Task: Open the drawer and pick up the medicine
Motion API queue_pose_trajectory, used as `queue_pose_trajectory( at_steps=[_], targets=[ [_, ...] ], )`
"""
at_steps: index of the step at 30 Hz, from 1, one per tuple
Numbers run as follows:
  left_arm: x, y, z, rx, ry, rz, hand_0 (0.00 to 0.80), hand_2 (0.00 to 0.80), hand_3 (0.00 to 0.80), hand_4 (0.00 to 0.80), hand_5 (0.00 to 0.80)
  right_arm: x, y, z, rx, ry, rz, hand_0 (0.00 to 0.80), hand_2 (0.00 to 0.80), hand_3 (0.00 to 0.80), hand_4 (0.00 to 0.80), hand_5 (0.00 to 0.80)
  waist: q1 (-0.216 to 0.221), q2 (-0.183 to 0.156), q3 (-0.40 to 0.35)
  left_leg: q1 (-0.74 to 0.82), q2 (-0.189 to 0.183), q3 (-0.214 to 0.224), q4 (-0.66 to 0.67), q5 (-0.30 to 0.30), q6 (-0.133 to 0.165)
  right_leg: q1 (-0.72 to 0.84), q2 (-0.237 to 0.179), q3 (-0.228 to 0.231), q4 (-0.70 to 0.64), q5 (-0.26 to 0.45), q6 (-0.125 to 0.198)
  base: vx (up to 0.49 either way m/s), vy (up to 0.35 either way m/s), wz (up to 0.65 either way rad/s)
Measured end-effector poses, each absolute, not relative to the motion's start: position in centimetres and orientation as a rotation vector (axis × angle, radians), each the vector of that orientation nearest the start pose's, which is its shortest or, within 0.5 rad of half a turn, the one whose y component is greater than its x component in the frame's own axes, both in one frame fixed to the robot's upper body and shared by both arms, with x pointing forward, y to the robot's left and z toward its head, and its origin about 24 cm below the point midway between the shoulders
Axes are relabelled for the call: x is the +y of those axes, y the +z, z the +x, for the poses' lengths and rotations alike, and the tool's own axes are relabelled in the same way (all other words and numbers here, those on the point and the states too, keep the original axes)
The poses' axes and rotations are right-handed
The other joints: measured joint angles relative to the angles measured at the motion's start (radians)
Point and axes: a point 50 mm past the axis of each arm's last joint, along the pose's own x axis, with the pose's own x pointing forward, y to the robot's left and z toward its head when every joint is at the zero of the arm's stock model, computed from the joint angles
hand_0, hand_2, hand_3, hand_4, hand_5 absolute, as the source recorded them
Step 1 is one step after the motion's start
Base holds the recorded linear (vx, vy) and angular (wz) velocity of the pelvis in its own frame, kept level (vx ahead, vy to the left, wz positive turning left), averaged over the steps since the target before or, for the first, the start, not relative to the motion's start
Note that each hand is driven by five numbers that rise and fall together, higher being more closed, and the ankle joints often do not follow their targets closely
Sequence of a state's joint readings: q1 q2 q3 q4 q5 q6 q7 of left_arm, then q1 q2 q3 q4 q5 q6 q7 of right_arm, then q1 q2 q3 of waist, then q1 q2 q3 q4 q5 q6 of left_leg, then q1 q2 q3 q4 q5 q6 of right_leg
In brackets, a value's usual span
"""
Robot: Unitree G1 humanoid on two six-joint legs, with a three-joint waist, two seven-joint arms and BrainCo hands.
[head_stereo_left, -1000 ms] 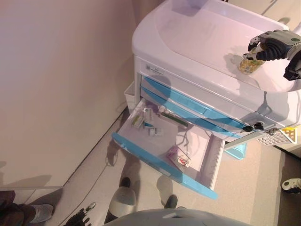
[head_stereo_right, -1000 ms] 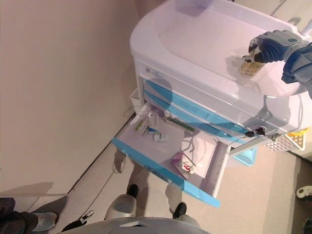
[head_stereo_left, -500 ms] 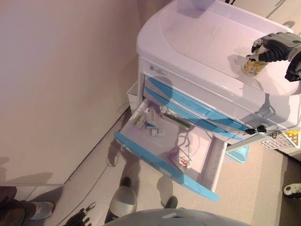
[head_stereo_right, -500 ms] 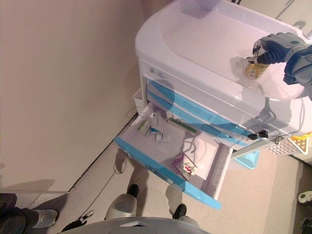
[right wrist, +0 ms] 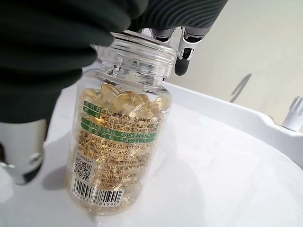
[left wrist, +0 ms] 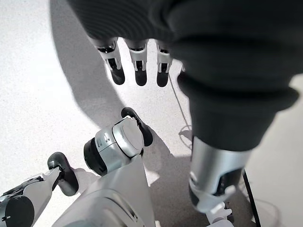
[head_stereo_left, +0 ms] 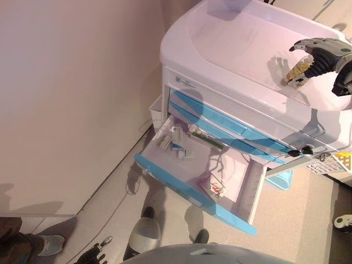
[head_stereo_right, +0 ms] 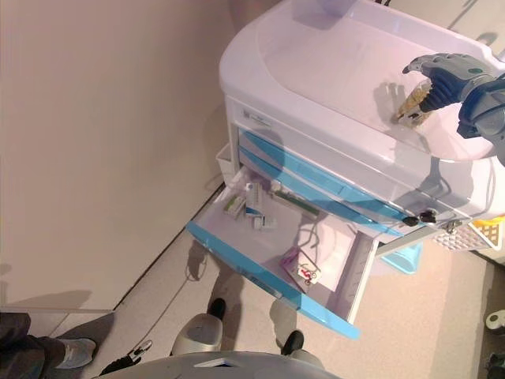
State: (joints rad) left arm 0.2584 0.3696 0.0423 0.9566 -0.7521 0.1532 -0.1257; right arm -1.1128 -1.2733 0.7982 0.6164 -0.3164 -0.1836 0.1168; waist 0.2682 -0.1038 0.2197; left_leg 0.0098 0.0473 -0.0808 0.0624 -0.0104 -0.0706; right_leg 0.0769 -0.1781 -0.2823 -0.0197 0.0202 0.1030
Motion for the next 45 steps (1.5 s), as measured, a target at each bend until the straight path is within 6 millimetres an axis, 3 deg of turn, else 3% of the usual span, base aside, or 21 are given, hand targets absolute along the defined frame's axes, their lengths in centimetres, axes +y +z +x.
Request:
queue_pose_trajectory(
  at_steps=[10, 19, 29, 37, 45],
  targets=[
    [28.4, -14.4, 3.6, 1.137, 0.503, -0.444, 0.000, 0.000, 0.000, 0.000, 0.000, -30.5, 29.6, 34.3, -0.199, -0.072, -1.773, 0.000, 0.000, 0.000, 0.000, 0.000, -0.011, 0.006, 0.000, 0.010, 0.001, 0.009, -0.002, 0.000, 0.000, 0.000, 0.000, 0.016, 0.002, 0.000, 0.000, 0.002, -0.003, -0.02],
    [28.2, -14.4, 3.8, 1.167, 0.363, -0.219, 0.000, 0.000, 0.000, 0.000, 0.000, -26.1, 35.9, 32.4, -0.561, -0.153, -1.780, 0.000, 0.000, 0.000, 0.000, 0.000, -0.057, 0.010, 0.000, 0.024, 0.002, 0.035, -0.011, 0.000, 0.000, -0.004, 0.001, 0.038, 0.004, 0.000, 0.000, -0.002, 0.005, -0.07],
    [28.1, -13.4, 6.4, 1.115, 0.144, 0.123, 0.000, 0.000, 0.000, 0.000, 0.000, -23.1, 37.7, 29.4, -0.759, -0.118, -1.757, 0.000, 0.000, 0.000, 0.000, 0.000, -0.134, 0.033, -0.037, 0.050, 0.005, 0.084, -0.037, 0.000, 0.002, -0.026, 0.011, 0.098, 0.011, 0.004, 0.001, -0.010, 0.003, -0.16],
    [27.7, -13.0, 7.7, 1.092, 0.034, 0.332, 0.000, 0.000, 0.000, 0.000, 0.000, -24.8, 37.7, 27.0, -0.761, -0.186, -1.605, 0.000, 0.000, 0.000, 0.000, 0.000, -0.221, 0.051, -0.077, 0.065, 0.015, 0.139, -0.055, -0.001, 0.003, -0.054, 0.017, 0.146, 0.020, 0.005, 0.001, -0.011, -0.027, -0.18],
    [26.4, -12.8, 9.9, 1.055, -0.194, 0.622, 0.000, 0.000, 0.000, 0.000, 0.000, -29.0, 34.0, 24.5, -0.582, -0.181, -1.333, 0.000, 0.000, 0.000, 0.000, 0.000, -0.326, 0.058, -0.083, 0.086, 0.022, 0.195, -0.070, -0.001, 0.002, -0.075, 0.031, 0.201, 0.020, 0.017, -0.001, -0.004, -0.047, -0.20]
  ],
)
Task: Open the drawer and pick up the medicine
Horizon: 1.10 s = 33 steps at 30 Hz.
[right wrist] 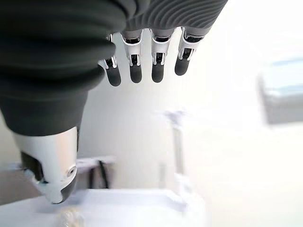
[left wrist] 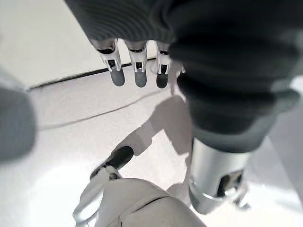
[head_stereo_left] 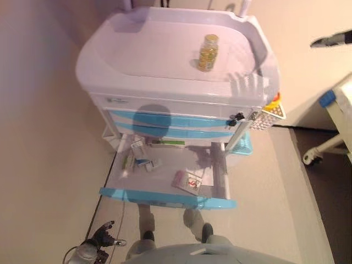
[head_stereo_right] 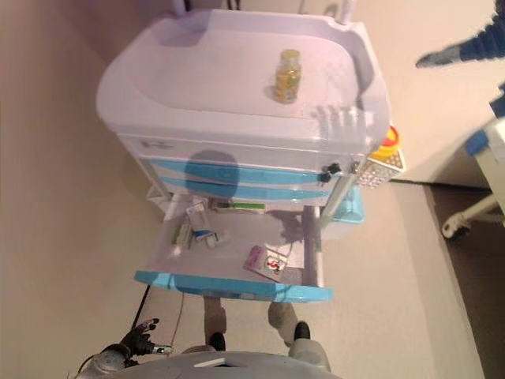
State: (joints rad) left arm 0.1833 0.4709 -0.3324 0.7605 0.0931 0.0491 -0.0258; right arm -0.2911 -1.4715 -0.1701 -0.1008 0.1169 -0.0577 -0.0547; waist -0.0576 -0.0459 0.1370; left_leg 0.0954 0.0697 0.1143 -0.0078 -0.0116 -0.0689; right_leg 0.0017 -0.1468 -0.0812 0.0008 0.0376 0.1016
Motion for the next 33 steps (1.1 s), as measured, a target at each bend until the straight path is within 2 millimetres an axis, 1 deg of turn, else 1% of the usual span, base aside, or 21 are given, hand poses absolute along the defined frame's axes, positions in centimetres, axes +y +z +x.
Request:
queue_pose_trajectory(
  at_steps=[1, 3, 4, 5, 7, 8, 9, 10, 13, 16, 17, 19, 21, 24, 28, 31, 33],
  targets=[
    [26.3, -12.7, 10.1, 1.052, -0.228, 0.667, 0.000, 0.000, 0.000, 0.000, 0.000, -29.8, 33.4, 24.2, -0.565, -0.190, -1.267, 0.000, 0.000, 0.000, 0.000, 0.000, -0.006, -0.001, -0.001, 0.002, 0.000, 0.006, -0.002, -0.001, -0.001, 0.000, 0.002, 0.005, 0.000, 0.000, 0.000, -0.005, -0.045, -0.22],
    [26.2, -12.5, 11.3, 1.030, -0.272, 0.738, 0.000, 0.000, 0.000, 0.000, 0.000, -31.4, 32.0, 23.5, -0.527, -0.211, -1.137, 0.000, 0.000, 0.000, 0.000, 0.000, -0.029, -0.004, -0.002, 0.005, 0.003, 0.024, -0.004, -0.002, -0.002, -0.012, 0.005, 0.022, 0.001, 0.000, 0.000, -0.012, -0.049, -0.24],
    [26.1, -12.5, 11.5, 1.025, -0.295, 0.771, 0.000, 0.000, 0.000, 0.000, 0.000, -32.2, 31.1, 23.2, -0.502, -0.220, -1.060, 0.000, 0.000, 0.000, 0.000, 0.000, -0.034, -0.004, -0.002, 0.005, 0.004, 0.030, -0.005, -0.002, -0.002, -0.014, 0.006, 0.028, 0.000, 0.002, 0.000, -0.025, -0.058, -0.22],
    [25.9, -12.4, 12.1, 1.009, -0.305, 0.787, 0.000, 0.000, 0.000, 0.000, 0.000, -32.8, 30.1, 23.0, -0.472, -0.223, -1.004, 0.000, 0.000, 0.000, 0.000, 0.000, -0.048, -0.004, -0.002, 0.007, 0.005, 0.034, -0.005, -0.002, -0.002, -0.016, 0.008, 0.038, 0.001, 0.003, 0.000, -0.029, -0.055, -0.15],
    [25.6, -12.2, 12.8, 0.987, -0.336, 0.830, 0.000, 0.000, 0.000, 0.000, 0.000, -33.8, 27.1, 22.6, -0.393, -0.191, -0.864, 0.000, 0.000, 0.000, 0.000, 0.000, -0.062, -0.006, -0.003, 0.009, 0.004, 0.047, -0.007, -0.003, -0.003, -0.022, 0.011, 0.047, 0.001, 0.004, 0.001, -0.037, -0.051, -0.20],
    [25.5, -12.2, 12.9, 0.987, -0.350, 0.840, 0.000, 0.000, 0.000, 0.000, 0.000, -33.9, 25.8, 22.6, -0.347, -0.149, -0.819, 0.000, 0.000, 0.000, 0.000, 0.000, -0.067, -0.004, -0.003, 0.010, 0.008, 0.059, -0.011, -0.002, -0.002, -0.031, 0.013, 0.060, 0.000, 0.007, 0.004, -0.044, -0.067, -0.34],
    [25.4, -12.3, 13.0, 0.989, -0.358, 0.854, 0.000, 0.000, 0.000, 0.000, 0.000, -33.8, 24.5, 22.5, -0.311, -0.095, -0.766, 0.000, 0.000, 0.000, 0.000, 0.000, -0.077, -0.005, -0.001, 0.012, 0.010, 0.072, -0.013, -0.002, -0.003, -0.037, 0.017, 0.071, 0.000, 0.011, 0.002, -0.039, -0.078, -0.36],
    [25.4, -12.3, 13.0, 0.992, -0.366, 0.871, 0.000, 0.000, 0.000, 0.000, 0.000, -33.2, 22.6, 22.4, -0.273, -0.019, -0.688, 0.000, 0.000, 0.000, 0.000, 0.000, -0.085, -0.007, 0.000, 0.014, 0.012, 0.080, -0.014, -0.002, -0.004, -0.041, 0.021, 0.079, 0.000, 0.014, -0.001, -0.024, -0.073, -0.28],
    [25.3, -12.2, 13.2, 0.982, -0.379, 0.896, 0.000, 0.000, 0.000, 0.000, 0.000, -30.9, 17.0, 22.0, -0.149, 0.232, -0.392, 0.000, 0.000, 0.000, 0.000, 0.000, -0.108, -0.011, 0.006, 0.016, 0.017, 0.095, -0.015, -0.001, -0.005, -0.048, 0.027, 0.095, -0.001, 0.018, -0.001, -0.023, -0.050, -0.16],
    [24.8, -12.0, 14.3, 0.944, -0.399, 0.932, 0.000, 0.000, 0.000, 0.000, 0.000, -29.0, 12.8, 22.1, -0.041, 0.387, -0.246, 0.000, 0.000, 0.000, 0.000, 0.000, -0.113, -0.011, 0.023, 0.017, 0.016, 0.104, -0.015, -0.001, -0.005, -0.050, 0.025, 0.100, -0.001, 0.020, 0.004, -0.045, -0.034, -0.06],
    [24.6, -11.8, 14.8, 0.926, -0.401, 0.941, 0.000, 0.000, 0.000, 0.000, 0.000, -28.3, 11.8, 22.0, -0.009, 0.439, -0.200, 0.000, 0.000, 0.000, 0.000, 0.000, -0.112, -0.009, 0.032, 0.017, 0.015, 0.104, -0.015, -0.001, -0.005, -0.050, 0.024, 0.100, -0.001, 0.020, 0.004, -0.063, -0.008, 0.01],
    [24.3, -11.5, 15.8, 0.892, -0.399, 0.955, 0.000, 0.000, 0.000, 0.000, 0.000, -26.6, 10.3, 22.0, 0.006, 0.518, -0.098, 0.000, 0.000, 0.000, 0.000, 0.000, -0.111, -0.007, 0.048, 0.014, 0.016, 0.104, -0.015, 0.001, -0.005, -0.054, 0.025, 0.099, -0.001, 0.021, 0.004, -0.073, -0.001, 0.01],
    [24.0, -11.2, 16.6, 0.862, -0.394, 0.973, 0.000, 0.000, 0.000, 0.000, 0.000, -25.2, 9.4, 21.9, 0.015, 0.611, 0.015, 0.000, 0.000, 0.000, 0.000, 0.000, -0.111, 0.001, 0.055, 0.003, 0.016, 0.105, -0.015, 0.002, -0.005, -0.067, 0.024, 0.100, 0.000, 0.022, 0.004, -0.083, 0.013, -0.01],
    [23.8, -10.6, 17.8, 0.818, -0.383, 0.986, 0.000, 0.000, 0.000, 0.000, 0.000, -23.5, 8.5, 21.8, 0.052, 0.754, 0.103, 0.000, 0.000, 0.000, 0.000, 0.000, -0.110, 0.008, 0.078, -0.006, 0.014, 0.105, -0.015, 0.007, -0.007, -0.078, 0.025, 0.101, 0.001, 0.031, -0.003, -0.082, 0.026, -0.03],
    [23.6, -9.6, 19.9, 0.758, -0.384, 1.028, 0.000, 0.000, 0.000, 0.000, 0.000, -20.9, 7.4, 21.8, 0.093, 0.899, 0.234, 0.000, 0.000, 0.000, 0.000, 0.000, -0.111, 0.015, 0.111, -0.023, 0.013, 0.108, -0.013, 0.007, -0.007, -0.100, 0.025, 0.101, 0.003, 0.038, -0.006, -0.070, 0.047, -0.05],
    [23.7, -8.5, 21.7, 0.704, -0.368, 1.069, 0.000, 0.000, 0.000, 0.000, 0.000, -19.2, 6.9, 22.0, 0.110, 0.968, 0.286, 0.000, 0.000, 0.000, 0.000, 0.000, -0.112, 0.021, 0.144, -0.034, 0.005, 0.123, -0.009, 0.007, -0.006, -0.126, 0.024, 0.102, 0.019, 0.039, -0.006, -0.088, 0.069, -0.14],
    [23.9, -7.6, 23.3, 0.669, -0.335, 1.102, 0.000, 0.000, 0.000, 0.000, 0.000, -18.4, 6.9, 22.3, 0.109, 1.007, 0.304, 0.000, 0.000, 0.000, 0.000, 0.000, -0.113, 0.026, 0.171, -0.055, 0.000, 0.130, 0.004, 0.005, -0.004, -0.156, 0.021, 0.116, 0.035, 0.042, -0.005, -0.074, 0.088, -0.17]
  ],
)
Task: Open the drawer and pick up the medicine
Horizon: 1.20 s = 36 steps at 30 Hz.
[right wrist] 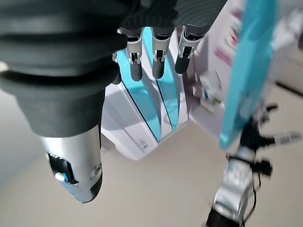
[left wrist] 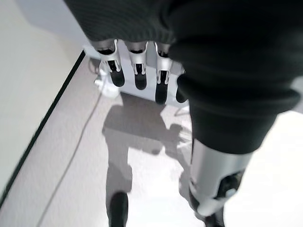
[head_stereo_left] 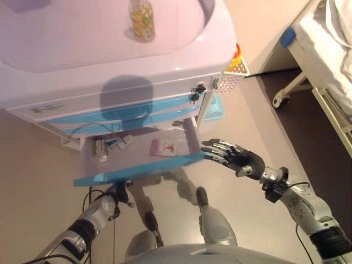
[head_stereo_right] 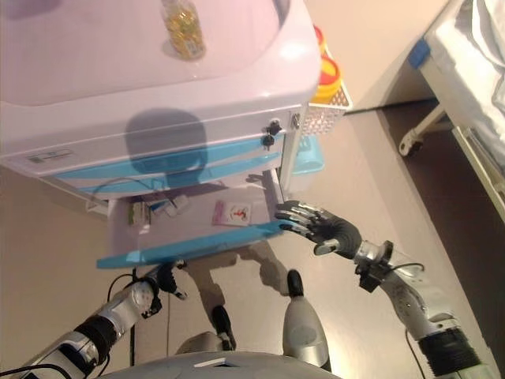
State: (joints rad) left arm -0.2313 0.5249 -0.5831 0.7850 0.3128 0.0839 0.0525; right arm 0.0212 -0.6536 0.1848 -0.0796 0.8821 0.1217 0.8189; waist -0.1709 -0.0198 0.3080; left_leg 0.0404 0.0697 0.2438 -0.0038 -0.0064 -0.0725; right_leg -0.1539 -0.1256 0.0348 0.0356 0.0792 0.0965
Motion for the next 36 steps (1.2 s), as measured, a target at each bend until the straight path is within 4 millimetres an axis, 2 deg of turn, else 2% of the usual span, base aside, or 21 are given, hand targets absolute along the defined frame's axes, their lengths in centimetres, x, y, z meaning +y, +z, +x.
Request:
queue_pose_trajectory(
  at_steps=[5, 8, 12, 15, 20, 26, 30, 36],
  targets=[
    [24.5, -5.6, 26.3, 0.628, -0.266, 1.104, 0.000, 0.000, 0.000, 0.000, 0.000, -17.3, 6.2, 22.5, 0.157, 1.073, 0.342, 0.000, 0.000, 0.000, 0.000, 0.000, -0.013, 0.005, 0.048, -0.019, -0.006, 0.002, 0.012, -0.001, 0.001, -0.039, 0.000, 0.022, 0.022, 0.003, 0.001, -0.059, 0.087, -0.16],
    [25.3, -3.7, 28.2, 0.586, -0.220, 1.100, 0.000, 0.000, 0.000, 0.000, 0.000, -16.8, 5.7, 22.5, 0.195, 1.104, 0.379, 0.000, 0.000, 0.000, 0.000, 0.000, -0.027, 0.004, 0.080, -0.051, -0.008, 0.017, 0.040, -0.006, 0.003, -0.080, -0.001, 0.040, 0.048, 0.003, 0.001, -0.089, 0.093, -0.12],
    [26.4, 0.1, 31.1, 0.499, -0.162, 1.080, 0.000, 0.000, 0.000, 0.000, 0.000, -17.3, 4.7, 22.8, 0.237, 1.090, 0.397, 0.000, 0.000, 0.000, 0.000, 0.000, -0.038, 0.004, 0.147, -0.105, -0.004, 0.025, 0.111, -0.025, 0.004, -0.128, -0.002, 0.053, 0.092, 0.002, 0.001, -0.052, 0.093, -0.06],
    [27.4, 2.4, 32.5, 0.467, -0.121, 1.064, 0.000, 0.000, 0.000, 0.000, 0.000, -17.7, 4.2, 22.9, 0.258, 1.086, 0.403, 0.000, 0.000, 0.000, 0.000, 0.000, -0.056, 0.006, 0.187, -0.141, 0.004, 0.026, 0.182, -0.053, 0.006, -0.148, -0.001, 0.064, 0.119, 0.001, 0.001, -0.039, 0.069, -0.07],
    [28.1, 6.6, 34.9, 0.395, -0.059, 1.018, 0.000, 0.000, 0.000, 0.000, 0.000, -18.3, 2.6, 22.2, 0.314, 1.062, 0.432, 0.000, 0.000, 0.000, 0.000, 0.000, -0.078, 0.003, 0.210, -0.257, 0.018, 0.025, 0.323, -0.102, 0.015, -0.235, 0.000, 0.083, 0.183, -0.001, -0.004, -0.061, 0.033, -0.04],
    [28.2, 9.9, 36.4, 0.343, -0.048, 1.002, 0.000, 0.000, 0.000, 0.000, 0.000, -18.6, 1.8, 21.3, 0.311, 1.049, 0.467, 0.000, 0.000, 0.000, 0.000, 0.000, -0.090, -0.001, 0.223, -0.353, 0.028, 0.011, 0.417, -0.136, 0.023, -0.306, 0.003, 0.094, 0.220, 0.000, 0.005, -0.064, 0.012, -0.02],
    [29.1, 10.8, 36.5, 0.348, -0.034, 1.017, 0.000, 0.000, 0.000, 0.000, 0.000, -19.0, 1.8, 21.2, 0.289, 1.038, 0.473, 0.000, 0.000, 0.000, 0.000, 0.000, -0.109, -0.003, 0.227, -0.404, 0.050, 0.014, 0.473, -0.162, 0.024, -0.346, 0.010, 0.095, 0.242, -0.001, 0.005, 0.019, 0.073, -0.06],
    [30.2, 12.7, 36.9, 0.375, 0.020, 0.970, 0.000, 0.000, 0.000, 0.000, 0.000, -19.3, 1.7, 20.9, 0.260, 1.022, 0.475, 0.000, 0.000, 0.000, 0.000, 0.000, -0.112, -0.004, 0.227, -0.483, 0.052, 0.016, 0.506, -0.168, 0.025, -0.425, 0.018, 0.102, 0.264, 0.003, 0.000, -0.058, 0.027, -0.03]
  ],
)
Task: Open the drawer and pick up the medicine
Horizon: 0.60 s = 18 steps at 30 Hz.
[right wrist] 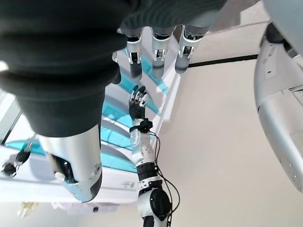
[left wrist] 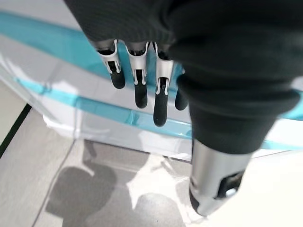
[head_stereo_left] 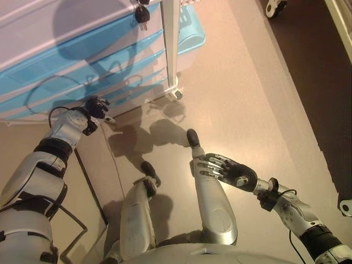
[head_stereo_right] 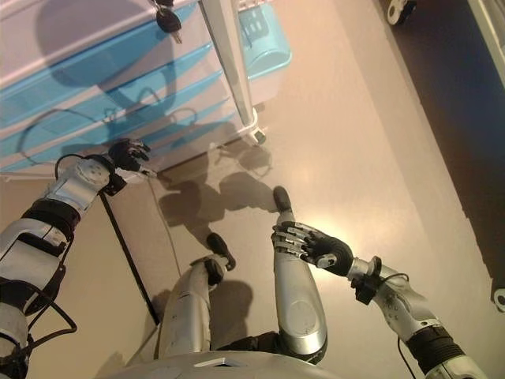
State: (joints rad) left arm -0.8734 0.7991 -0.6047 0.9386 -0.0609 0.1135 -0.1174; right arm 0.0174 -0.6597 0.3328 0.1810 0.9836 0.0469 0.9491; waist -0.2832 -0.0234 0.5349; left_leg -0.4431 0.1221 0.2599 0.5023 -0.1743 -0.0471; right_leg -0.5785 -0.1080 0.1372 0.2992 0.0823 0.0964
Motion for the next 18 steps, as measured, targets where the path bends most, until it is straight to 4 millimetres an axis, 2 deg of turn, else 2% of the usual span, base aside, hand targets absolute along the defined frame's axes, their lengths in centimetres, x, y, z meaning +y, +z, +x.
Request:
queue_pose_trajectory(
  at_steps=[6, 12, 15, 18],
  targets=[
    [31.2, 13.1, 37.1, 0.449, 0.033, 0.945, 0.000, 0.000, 0.000, 0.000, 0.000, -19.5, 1.8, 20.7, 0.222, 1.009, 0.469, 0.000, 0.000, 0.000, 0.000, 0.000, -0.010, -0.004, 0.002, -0.033, 0.001, -0.002, 0.002, 0.000, 0.000, -0.028, 0.001, -0.001, 0.003, 0.002, 0.002, -0.057, 0.012, 0.03],
    [30.9, 13.4, 37.2, 0.443, 0.013, 0.886, 0.000, 0.000, 0.000, 0.000, 0.000, -19.4, 1.9, 20.7, 0.199, 1.008, 0.459, 0.000, 0.000, 0.000, 0.000, 0.000, -0.009, -0.007, 0.003, -0.041, 0.001, -0.013, 0.006, 0.000, 0.000, -0.028, -0.001, -0.010, 0.006, 0.002, 0.003, -0.038, -0.041, 0.05],
    [30.3, 13.6, 37.4, 0.424, -0.031, 0.817, 0.000, 0.000, 0.000, 0.000, 0.000, -19.3, 1.8, 20.7, 0.200, 1.010, 0.462, 0.000, 0.000, 0.000, 0.000, 0.000, -0.004, -0.007, 0.003, -0.033, 0.001, -0.023, 0.007, 0.001, 0.001, -0.017, -0.003, -0.018, 0.009, 0.002, 0.002, -0.012, -0.077, 0.06],
    [28.5, 13.3, 37.5, 0.380, -0.118, 0.740, 0.000, 0.000, 0.000, 0.000, 0.000, -19.0, 1.7, 20.7, 0.203, 1.001, 0.458, 0.000, 0.000, 0.000, 0.000, 0.000, 0.003, -0.011, 0.005, 0.005, -0.001, -0.032, -0.013, 0.007, 0.000, 0.022, -0.010, -0.030, 0.003, -0.001, -0.001, -0.005, -0.088, 0.11]
  ],
)
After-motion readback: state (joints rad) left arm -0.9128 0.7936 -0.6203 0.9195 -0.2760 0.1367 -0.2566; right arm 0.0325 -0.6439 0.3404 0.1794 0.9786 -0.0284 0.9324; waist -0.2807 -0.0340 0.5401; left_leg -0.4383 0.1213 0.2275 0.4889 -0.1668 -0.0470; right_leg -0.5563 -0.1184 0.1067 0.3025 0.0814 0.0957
